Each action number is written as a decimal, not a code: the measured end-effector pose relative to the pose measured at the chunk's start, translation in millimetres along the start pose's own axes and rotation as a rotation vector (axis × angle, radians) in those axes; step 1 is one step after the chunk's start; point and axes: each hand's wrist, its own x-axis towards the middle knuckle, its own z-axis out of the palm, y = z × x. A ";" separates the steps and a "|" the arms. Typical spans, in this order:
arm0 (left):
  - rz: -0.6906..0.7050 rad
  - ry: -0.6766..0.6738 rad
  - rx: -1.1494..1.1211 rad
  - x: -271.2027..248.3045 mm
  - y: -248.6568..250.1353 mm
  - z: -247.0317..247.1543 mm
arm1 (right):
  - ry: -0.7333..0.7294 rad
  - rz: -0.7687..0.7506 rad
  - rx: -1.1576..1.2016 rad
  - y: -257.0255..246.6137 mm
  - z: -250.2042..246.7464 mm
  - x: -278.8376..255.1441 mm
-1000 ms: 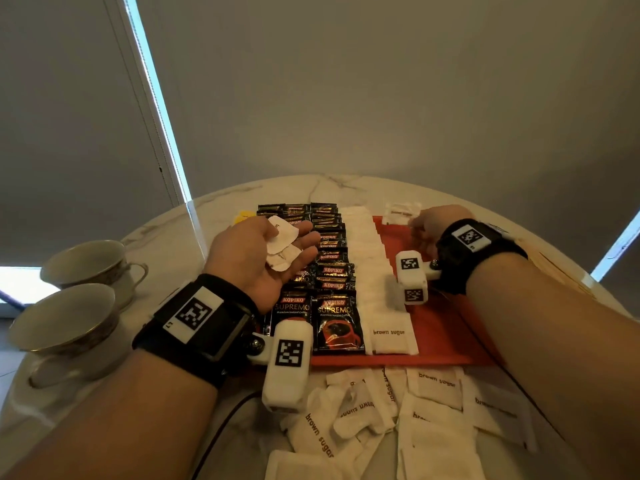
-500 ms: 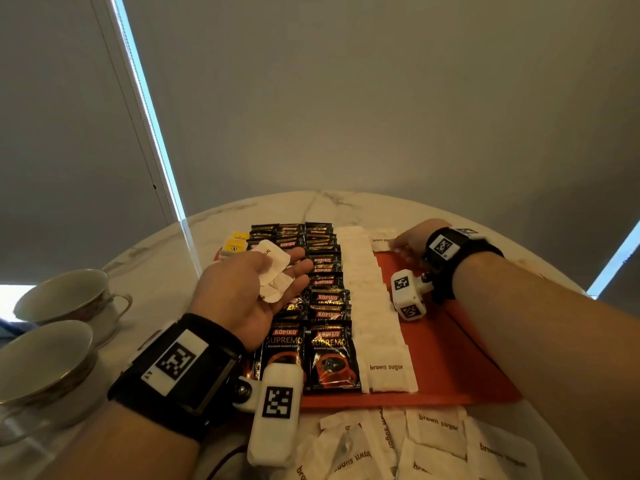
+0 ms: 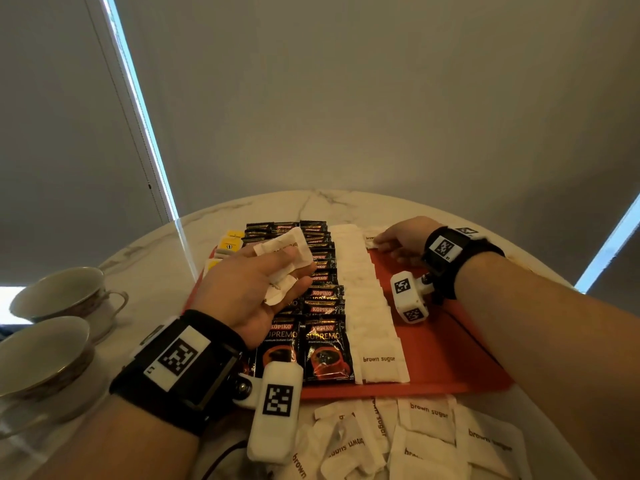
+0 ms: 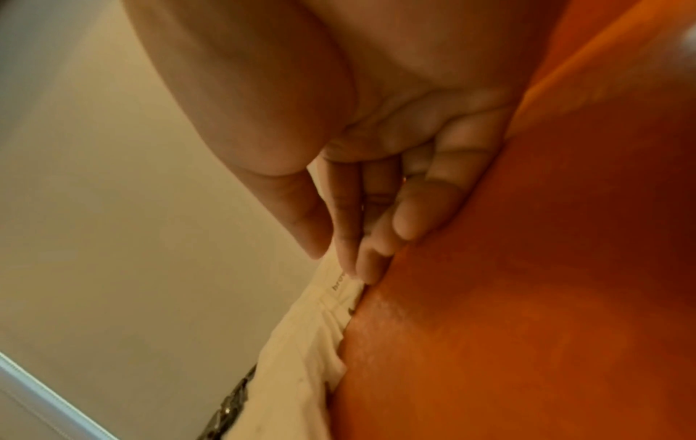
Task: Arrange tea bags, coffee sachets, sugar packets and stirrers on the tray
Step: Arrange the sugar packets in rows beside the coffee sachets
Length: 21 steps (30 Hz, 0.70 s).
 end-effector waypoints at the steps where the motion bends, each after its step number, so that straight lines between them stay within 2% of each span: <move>1: -0.001 -0.003 0.006 -0.8 -0.3 0.8 | -0.011 -0.002 0.021 1.6 -0.9 0.8; 6: -0.002 -0.022 0.066 -2.8 -1.0 3.2 | -0.020 -0.018 0.158 6.2 -6.8 -9.3; 10: 0.013 -0.023 0.101 -4.0 -0.6 4.1 | -0.042 -0.222 0.266 -5.8 1.4 -53.2; 13: 0.015 -0.017 0.068 -7.7 0.4 6.0 | -0.254 -0.365 0.295 -13.1 18.6 -98.3; 15: 0.024 -0.023 0.060 -9.7 0.2 6.6 | -0.394 -0.425 0.206 -12.9 33.4 -120.1; 16: 0.034 -0.027 0.065 -10.2 -0.2 6.4 | -0.418 -0.454 0.161 -11.9 40.5 -126.7; 18: 0.048 -0.025 0.072 -10.7 -1.2 6.4 | -0.391 -0.504 0.143 -9.1 51.8 -131.9; 21: 0.039 -0.032 0.087 -11.2 -1.4 6.8 | -0.313 -0.491 0.326 -5.5 57.8 -130.2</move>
